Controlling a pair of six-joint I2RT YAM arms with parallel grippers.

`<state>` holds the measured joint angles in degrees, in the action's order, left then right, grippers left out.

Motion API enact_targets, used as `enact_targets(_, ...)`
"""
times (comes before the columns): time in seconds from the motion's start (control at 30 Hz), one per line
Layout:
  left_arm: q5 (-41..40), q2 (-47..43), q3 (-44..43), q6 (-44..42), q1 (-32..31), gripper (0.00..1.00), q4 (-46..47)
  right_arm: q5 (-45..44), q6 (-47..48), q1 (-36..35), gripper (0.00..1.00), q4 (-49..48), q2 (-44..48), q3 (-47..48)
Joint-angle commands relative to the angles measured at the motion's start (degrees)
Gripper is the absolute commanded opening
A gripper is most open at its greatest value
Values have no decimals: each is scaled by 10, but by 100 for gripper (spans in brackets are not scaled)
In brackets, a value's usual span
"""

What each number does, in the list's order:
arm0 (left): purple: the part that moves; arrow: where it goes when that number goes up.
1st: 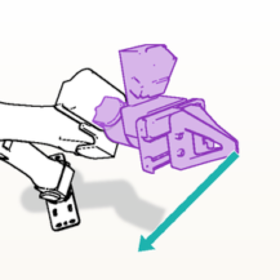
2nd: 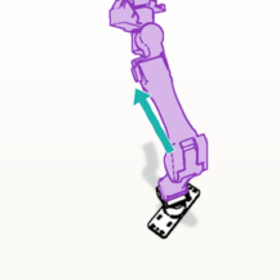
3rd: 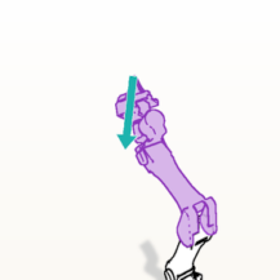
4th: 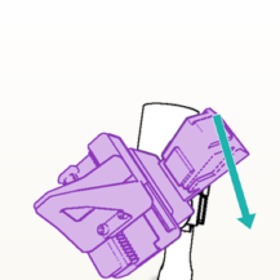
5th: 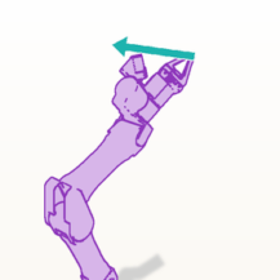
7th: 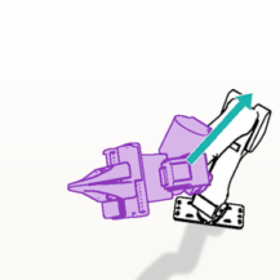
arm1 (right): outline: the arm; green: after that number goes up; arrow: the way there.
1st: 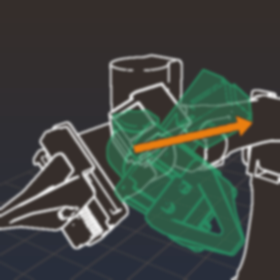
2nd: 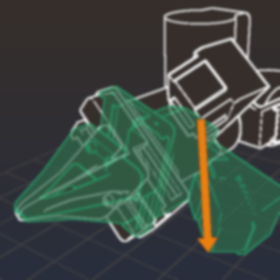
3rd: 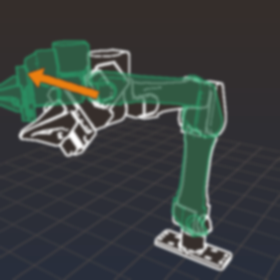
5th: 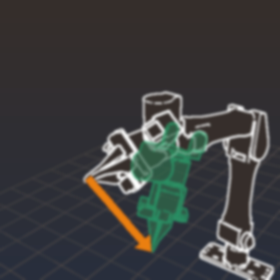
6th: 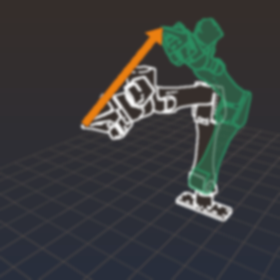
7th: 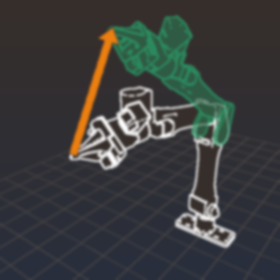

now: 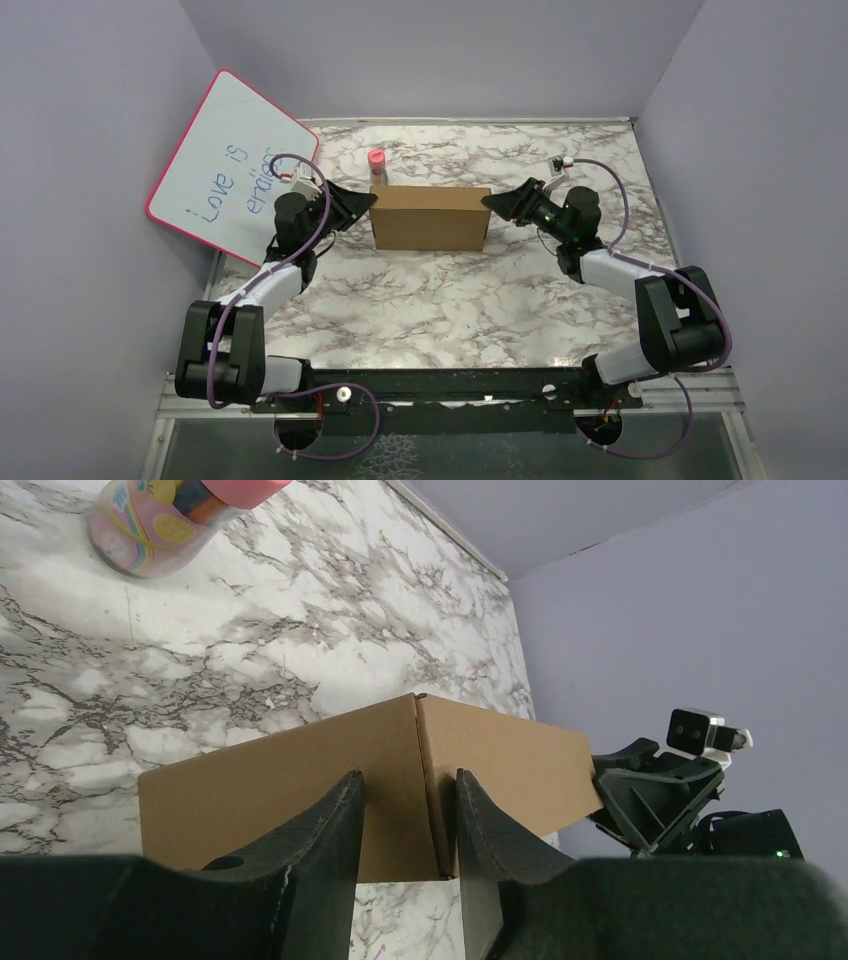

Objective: Fold the paper box

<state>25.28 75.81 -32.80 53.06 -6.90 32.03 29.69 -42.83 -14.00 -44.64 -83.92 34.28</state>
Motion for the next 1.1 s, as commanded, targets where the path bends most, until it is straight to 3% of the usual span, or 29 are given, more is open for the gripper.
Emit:
enact_targets(0.0, 64, 64, 61, 16, -9, 11, -83, 21, 56, -6, 34, 155, -59, -2)
enact_targets(0.17, 78, 84, 85, 56, -9, 0, -29, 15, 54, -2, 33, 166, -65, 12)
enact_targets(0.43, 86, 88, 124, 130, -9, 0, 51, 43, 35, 20, 33, 154, -51, -9)
enact_targets(0.83, 112, 69, 96, 139, 1, 6, 65, 71, 17, 21, 34, 177, -35, 34)
enact_targets(1.07, 109, 65, 92, 125, 2, 7, 64, 94, -7, 24, 46, 175, -20, 56)
